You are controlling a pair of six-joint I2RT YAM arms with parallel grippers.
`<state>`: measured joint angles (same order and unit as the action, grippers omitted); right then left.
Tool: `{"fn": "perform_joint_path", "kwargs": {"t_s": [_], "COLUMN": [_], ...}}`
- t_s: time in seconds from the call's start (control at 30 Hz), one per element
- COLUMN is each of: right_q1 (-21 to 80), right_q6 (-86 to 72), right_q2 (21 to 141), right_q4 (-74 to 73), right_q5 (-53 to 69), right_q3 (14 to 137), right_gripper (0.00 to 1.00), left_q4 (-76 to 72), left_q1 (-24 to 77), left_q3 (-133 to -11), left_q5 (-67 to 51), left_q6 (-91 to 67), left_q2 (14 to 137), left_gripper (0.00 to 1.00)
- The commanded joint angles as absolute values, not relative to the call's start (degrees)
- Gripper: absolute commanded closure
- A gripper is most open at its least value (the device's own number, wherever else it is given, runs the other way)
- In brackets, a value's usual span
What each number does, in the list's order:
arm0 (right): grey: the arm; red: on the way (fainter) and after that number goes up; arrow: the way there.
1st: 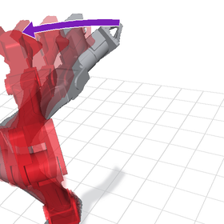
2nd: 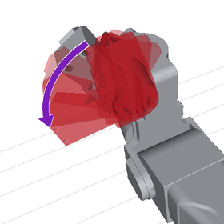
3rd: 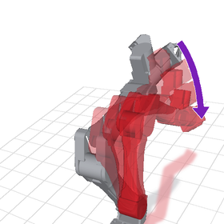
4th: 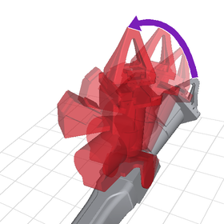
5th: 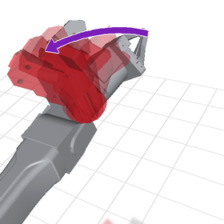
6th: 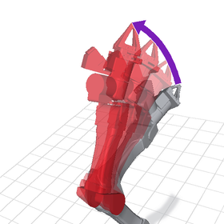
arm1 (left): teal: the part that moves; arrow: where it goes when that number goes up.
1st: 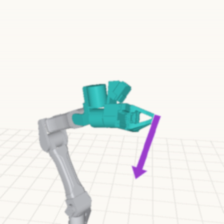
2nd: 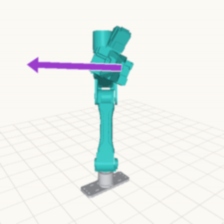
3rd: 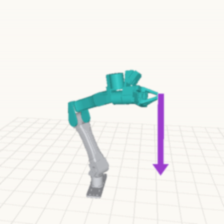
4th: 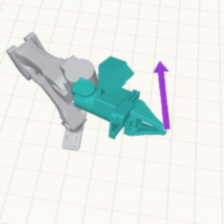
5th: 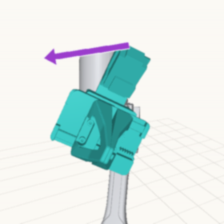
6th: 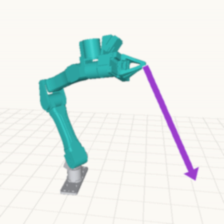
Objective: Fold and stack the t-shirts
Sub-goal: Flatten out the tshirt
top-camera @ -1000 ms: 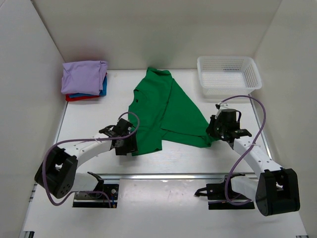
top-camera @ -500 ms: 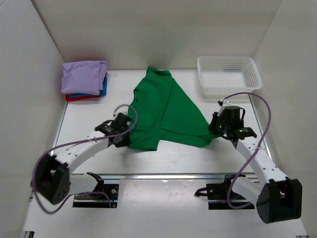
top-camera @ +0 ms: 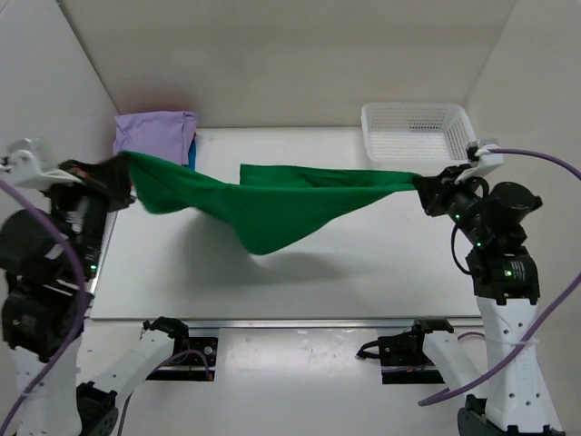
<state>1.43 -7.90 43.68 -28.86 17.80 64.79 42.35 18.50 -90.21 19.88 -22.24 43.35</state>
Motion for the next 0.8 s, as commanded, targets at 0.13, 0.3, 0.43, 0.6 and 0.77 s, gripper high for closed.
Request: {"fn": "perform_joint_path", "kwargs": {"t_s": [0.13,0.3,0.43,0.6,0.77], "right_q1": [-2.9,-2.1,-2.1,4.6,6.5], "right_q6": [-7.7,-9.9,-12.0,-11.5,-10.8], "right_q2": [43.3,46.0,50.4,62.5,73.6], "right_q4": [-31.9,-32.6,-30.8,-28.0,-20.9], "right_q5": [26.6,29.3,30.1,24.2,21.6], "right_q3": [71.7,76.6,75.6,77.2,81.9], "right_gripper": [1.0,1.0,0.99,1.0,1.0], "left_q4": [44.7,44.6,46.1,46.5,48.2], "left_q1": [23.9,23.6,23.2,16.2,7.7], "left_q3": [-115.2,-121.4,-120.0,-118.2,-130.3], "left_q5": [22.0,17.8,17.6,12.1,7.4], "left_q6": [-14.9,-15.4,-14.0,-11.8,-10.1], "left_q2": [55.8,60.5,65.5,74.3,89.8], "left_gripper": [1.0,1.0,1.0,1.0,1.0]}}
